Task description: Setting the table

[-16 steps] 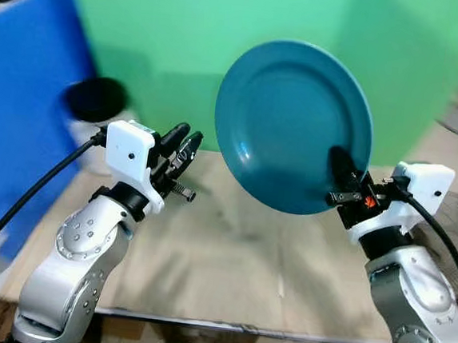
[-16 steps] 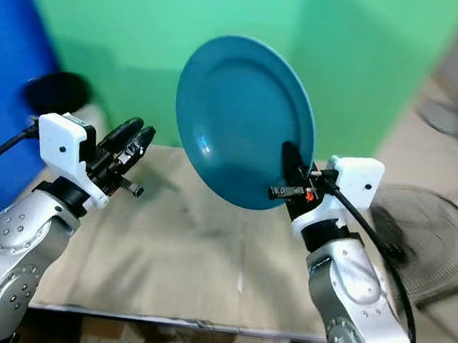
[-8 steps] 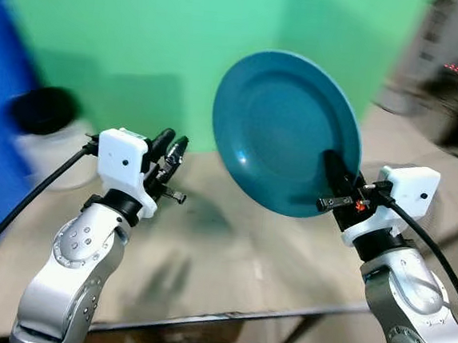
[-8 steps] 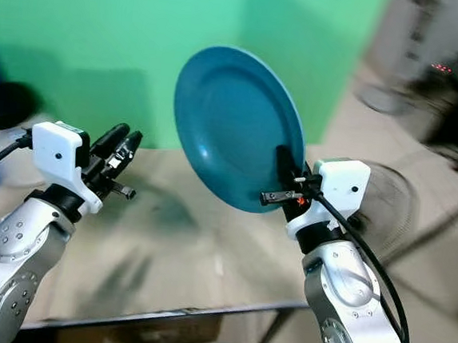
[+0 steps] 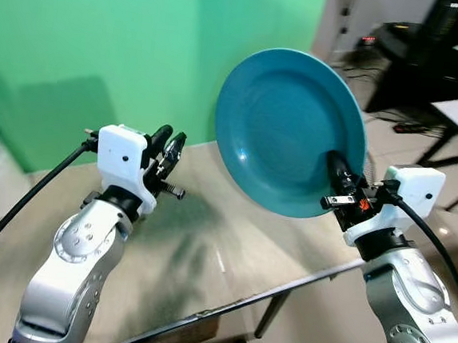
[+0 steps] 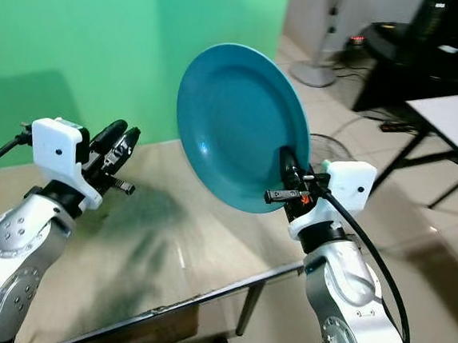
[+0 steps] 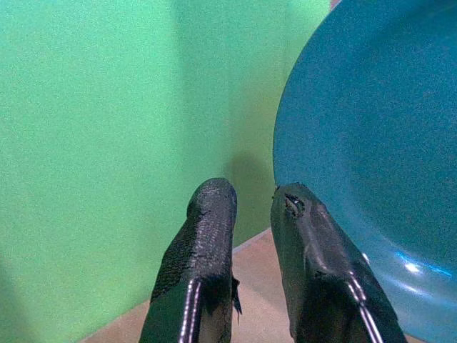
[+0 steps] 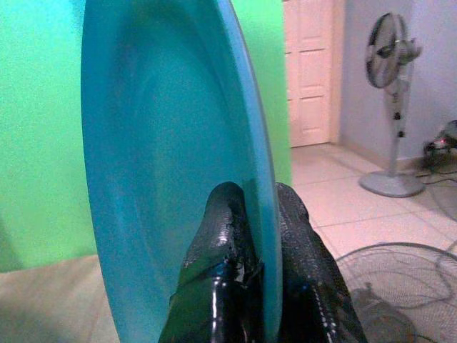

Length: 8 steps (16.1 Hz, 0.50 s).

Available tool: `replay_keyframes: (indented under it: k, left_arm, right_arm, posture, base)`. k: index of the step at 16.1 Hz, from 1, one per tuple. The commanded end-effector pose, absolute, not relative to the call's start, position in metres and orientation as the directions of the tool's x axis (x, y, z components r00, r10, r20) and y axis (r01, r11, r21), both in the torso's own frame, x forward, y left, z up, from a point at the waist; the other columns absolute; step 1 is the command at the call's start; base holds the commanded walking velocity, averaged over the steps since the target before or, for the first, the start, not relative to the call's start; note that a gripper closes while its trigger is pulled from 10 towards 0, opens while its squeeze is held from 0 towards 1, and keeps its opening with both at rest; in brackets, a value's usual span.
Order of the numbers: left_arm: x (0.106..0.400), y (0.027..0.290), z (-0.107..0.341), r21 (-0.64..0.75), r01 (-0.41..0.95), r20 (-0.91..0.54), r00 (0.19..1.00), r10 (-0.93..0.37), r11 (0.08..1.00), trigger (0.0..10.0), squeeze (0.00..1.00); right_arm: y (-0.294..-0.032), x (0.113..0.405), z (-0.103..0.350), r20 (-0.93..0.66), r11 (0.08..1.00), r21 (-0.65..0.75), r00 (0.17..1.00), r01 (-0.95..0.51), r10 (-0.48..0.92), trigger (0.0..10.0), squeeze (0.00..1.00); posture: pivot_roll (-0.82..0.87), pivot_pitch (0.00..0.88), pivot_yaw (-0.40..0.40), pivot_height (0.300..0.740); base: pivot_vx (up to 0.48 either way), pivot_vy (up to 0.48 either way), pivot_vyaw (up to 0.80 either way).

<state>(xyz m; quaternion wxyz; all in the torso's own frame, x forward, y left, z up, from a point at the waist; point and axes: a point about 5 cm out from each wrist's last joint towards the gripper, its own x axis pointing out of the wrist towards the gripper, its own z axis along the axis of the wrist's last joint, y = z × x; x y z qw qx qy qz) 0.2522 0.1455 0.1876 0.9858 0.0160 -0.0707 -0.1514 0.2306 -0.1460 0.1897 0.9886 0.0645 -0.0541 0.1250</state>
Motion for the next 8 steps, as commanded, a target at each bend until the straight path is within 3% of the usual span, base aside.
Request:
replay_keyframes:
  k: [1, 4, 8]
  left_arm:
    - [0.2538, 0.1473, 0.1888, 0.056, 0.280, 0.140, 0.948, -0.285, 0.958, 10.0, 0.00]
    - [0.2549, 0.1456, 0.1881, 0.048, 0.283, 0.134, 0.949, -0.287, 0.958, 10.0, 0.00]
    - [0.2566, 0.1461, 0.1871, 0.032, 0.277, 0.130, 0.952, -0.278, 0.960, 10.0, 0.00]
  right_arm:
    - [-0.1464, 0.2321, 0.1983, 0.162, 0.962, 0.102, 0.958, -0.255, 0.236, 10.0, 0.00]
    - [-0.1493, 0.2347, 0.2005, 0.172, 0.970, 0.100, 0.964, -0.221, 0.202, 10.0, 0.00]
    - [-0.1512, 0.2376, 0.1979, 0.138, 0.978, 0.062, 0.972, -0.200, 0.190, 10.0, 0.00]
  posture:
    - [0.11, 0.000, 0.019, 0.740]
    - [0.11, 0.000, 0.020, 0.740]
    - [0.10, 0.000, 0.021, 0.740]
  base:
    - [0.000, 0.000, -0.80]
    - [0.000, 0.000, 0.00]
    - [0.000, 0.000, -0.80]
